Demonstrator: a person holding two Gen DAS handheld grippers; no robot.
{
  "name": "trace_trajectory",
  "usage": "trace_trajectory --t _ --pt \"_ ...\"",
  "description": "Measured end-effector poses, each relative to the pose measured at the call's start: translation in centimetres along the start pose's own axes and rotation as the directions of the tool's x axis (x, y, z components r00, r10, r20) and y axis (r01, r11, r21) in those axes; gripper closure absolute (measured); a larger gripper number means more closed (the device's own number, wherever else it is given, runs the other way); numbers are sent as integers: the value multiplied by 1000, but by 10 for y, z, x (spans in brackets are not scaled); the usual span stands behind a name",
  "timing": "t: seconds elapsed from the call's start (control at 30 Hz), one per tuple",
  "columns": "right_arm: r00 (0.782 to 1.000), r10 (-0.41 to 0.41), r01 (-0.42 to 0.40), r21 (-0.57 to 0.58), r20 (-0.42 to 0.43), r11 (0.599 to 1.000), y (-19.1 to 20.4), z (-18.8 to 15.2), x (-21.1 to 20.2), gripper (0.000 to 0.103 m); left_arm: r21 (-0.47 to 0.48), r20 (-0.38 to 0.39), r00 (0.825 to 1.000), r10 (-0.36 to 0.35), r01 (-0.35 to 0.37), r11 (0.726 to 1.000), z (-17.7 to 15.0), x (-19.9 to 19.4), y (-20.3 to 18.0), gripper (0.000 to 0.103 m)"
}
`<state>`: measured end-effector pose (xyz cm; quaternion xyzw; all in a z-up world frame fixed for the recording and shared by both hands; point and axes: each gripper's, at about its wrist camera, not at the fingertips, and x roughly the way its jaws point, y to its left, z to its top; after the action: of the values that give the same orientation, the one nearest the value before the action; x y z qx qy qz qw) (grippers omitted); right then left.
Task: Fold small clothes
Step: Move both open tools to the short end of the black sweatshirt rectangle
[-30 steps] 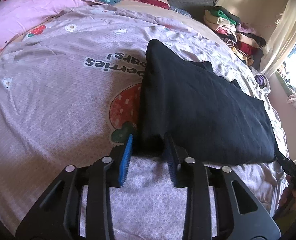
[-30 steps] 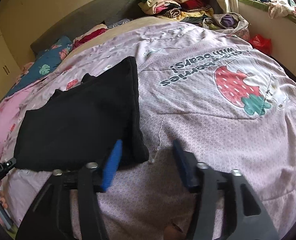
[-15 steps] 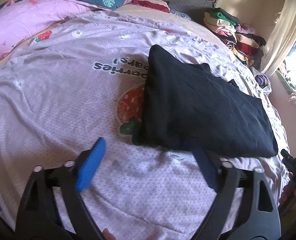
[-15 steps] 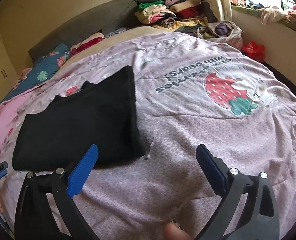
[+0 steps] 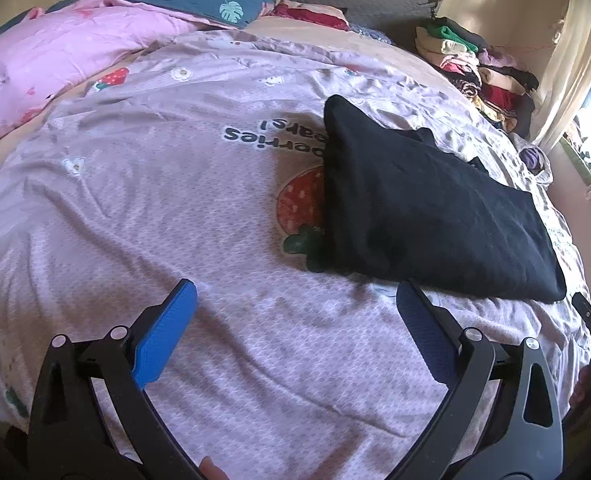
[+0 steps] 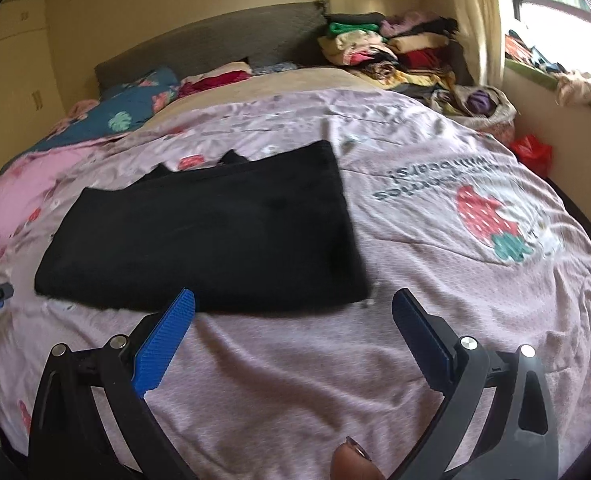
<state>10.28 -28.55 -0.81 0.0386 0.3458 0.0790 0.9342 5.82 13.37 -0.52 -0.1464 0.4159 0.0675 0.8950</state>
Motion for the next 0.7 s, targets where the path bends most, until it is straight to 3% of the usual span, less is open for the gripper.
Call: trace_trajectory --t 0.43,0.7 --pt "996 82 -88 -189 -40 978 88 -10 8 5 -60 24 999 40 -38 997 -2 -6 37 10" --pt "990 127 -142 -343 -65 928 164 -17 21 5 -99 36 995 93 -89 991 -1 -7 64 10"
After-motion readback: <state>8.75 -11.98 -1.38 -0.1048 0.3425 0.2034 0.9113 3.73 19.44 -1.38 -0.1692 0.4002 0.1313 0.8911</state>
